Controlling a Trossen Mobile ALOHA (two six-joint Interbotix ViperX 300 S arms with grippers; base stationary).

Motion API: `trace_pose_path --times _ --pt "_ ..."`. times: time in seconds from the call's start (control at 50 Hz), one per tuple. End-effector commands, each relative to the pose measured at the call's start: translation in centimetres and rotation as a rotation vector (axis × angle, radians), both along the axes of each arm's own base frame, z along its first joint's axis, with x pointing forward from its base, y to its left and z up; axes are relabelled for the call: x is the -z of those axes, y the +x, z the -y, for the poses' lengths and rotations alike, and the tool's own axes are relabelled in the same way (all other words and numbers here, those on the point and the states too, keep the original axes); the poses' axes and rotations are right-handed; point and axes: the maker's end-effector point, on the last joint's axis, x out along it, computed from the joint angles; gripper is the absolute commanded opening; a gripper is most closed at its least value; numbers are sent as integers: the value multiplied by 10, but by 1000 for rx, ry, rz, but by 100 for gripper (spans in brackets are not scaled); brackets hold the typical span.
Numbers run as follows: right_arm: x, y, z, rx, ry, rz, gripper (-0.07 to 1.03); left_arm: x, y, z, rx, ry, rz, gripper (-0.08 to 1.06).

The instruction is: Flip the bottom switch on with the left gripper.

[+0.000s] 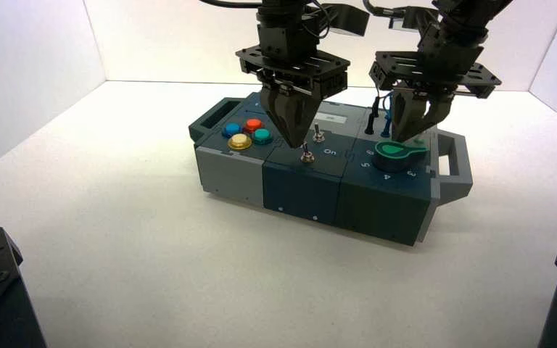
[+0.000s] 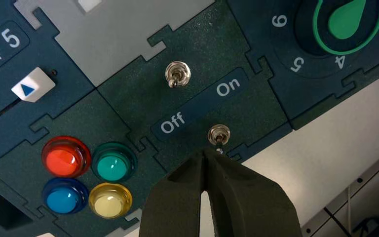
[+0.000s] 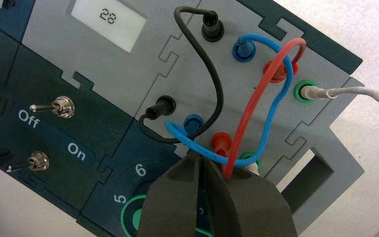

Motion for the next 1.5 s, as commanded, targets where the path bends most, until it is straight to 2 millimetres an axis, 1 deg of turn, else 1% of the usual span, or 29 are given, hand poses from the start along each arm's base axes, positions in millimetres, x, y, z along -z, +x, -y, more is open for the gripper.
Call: trace_pose_path --times 0.02,0.52,0.86,1.06,1.2,1.5 --pt "26 -8 7 -4 -36 -64 -2 -12 6 10 13 -33 31 -3" --pt "32 -10 7 -3 -43 -86 -2 -15 3 12 24 -34 28 -3" --pt "33 -10 8 -2 -45 -88 -2 -21 -2 26 53 -45 29 -3" --pt "34 -11 7 -3 -45 -90 -2 -19 -8 30 70 -37 19 -3" --pt "34 -11 8 -5 -46 -89 -2 -16 -10 28 71 -29 13 -3" --pt "34 -11 8 -4 -46 -91 -2 -15 -12 27 74 -27 8 -3"
